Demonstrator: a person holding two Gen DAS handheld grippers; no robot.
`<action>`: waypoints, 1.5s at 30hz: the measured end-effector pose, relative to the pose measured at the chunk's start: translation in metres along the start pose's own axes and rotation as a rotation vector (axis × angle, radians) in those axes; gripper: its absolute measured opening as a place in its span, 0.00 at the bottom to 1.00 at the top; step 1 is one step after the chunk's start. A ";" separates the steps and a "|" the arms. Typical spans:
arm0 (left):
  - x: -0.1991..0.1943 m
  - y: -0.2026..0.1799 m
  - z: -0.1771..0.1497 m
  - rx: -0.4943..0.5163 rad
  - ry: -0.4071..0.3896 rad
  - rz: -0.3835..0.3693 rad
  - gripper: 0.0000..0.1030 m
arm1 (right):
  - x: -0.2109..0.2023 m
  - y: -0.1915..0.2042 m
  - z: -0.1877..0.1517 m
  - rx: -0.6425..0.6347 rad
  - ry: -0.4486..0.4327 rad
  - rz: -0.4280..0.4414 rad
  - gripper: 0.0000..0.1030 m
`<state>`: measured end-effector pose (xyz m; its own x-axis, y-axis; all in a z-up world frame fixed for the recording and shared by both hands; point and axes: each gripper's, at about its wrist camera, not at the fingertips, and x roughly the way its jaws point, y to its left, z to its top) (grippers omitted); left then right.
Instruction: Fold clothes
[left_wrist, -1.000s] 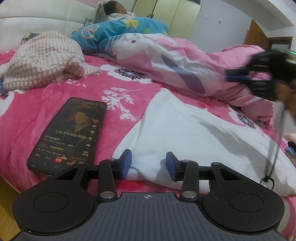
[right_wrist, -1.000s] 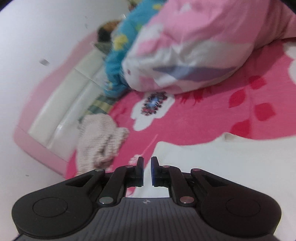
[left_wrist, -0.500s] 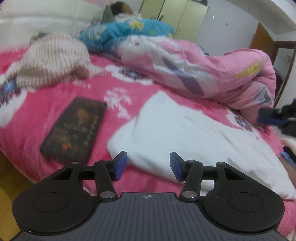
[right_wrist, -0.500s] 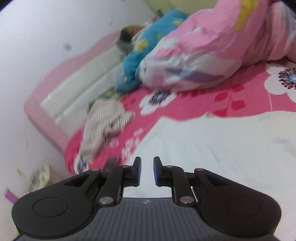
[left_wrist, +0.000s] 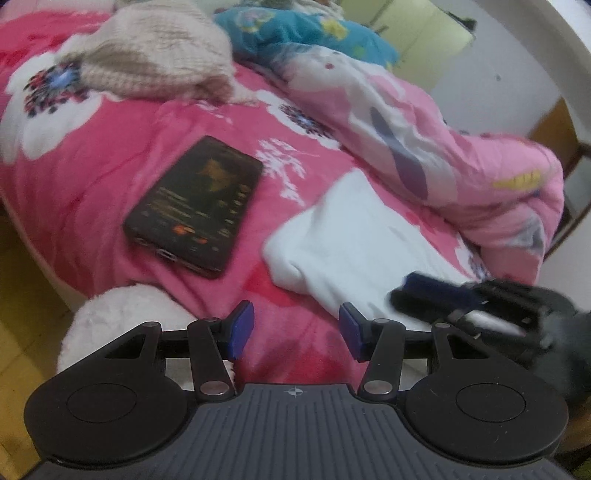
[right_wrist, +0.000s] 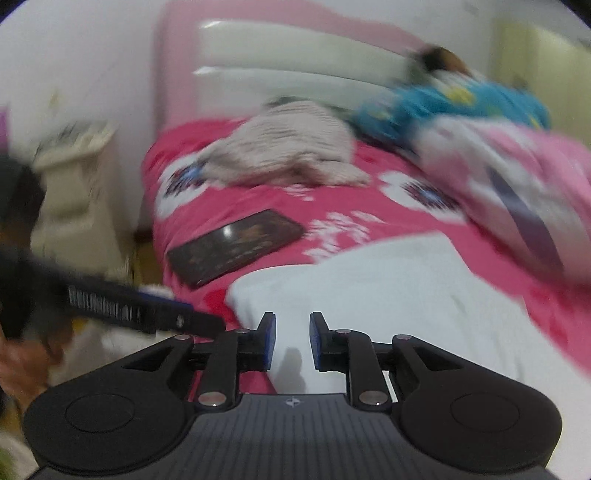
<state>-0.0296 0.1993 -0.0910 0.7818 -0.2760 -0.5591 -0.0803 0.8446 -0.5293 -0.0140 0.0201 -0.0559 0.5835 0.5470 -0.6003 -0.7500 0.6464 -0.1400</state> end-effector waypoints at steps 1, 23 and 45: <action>-0.002 0.004 0.002 -0.017 -0.004 -0.003 0.50 | 0.006 0.009 0.000 -0.064 -0.003 0.003 0.24; -0.001 0.016 0.040 -0.104 -0.040 -0.185 0.52 | 0.016 -0.048 0.015 0.345 -0.158 -0.046 0.12; 0.177 -0.027 0.102 -0.496 0.379 -0.326 0.42 | -0.033 -0.090 -0.014 0.569 -0.318 -0.006 0.12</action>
<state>0.1743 0.1743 -0.1106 0.5517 -0.6967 -0.4586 -0.2219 0.4074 -0.8859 0.0300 -0.0635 -0.0348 0.7162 0.6170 -0.3261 -0.5153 0.7827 0.3492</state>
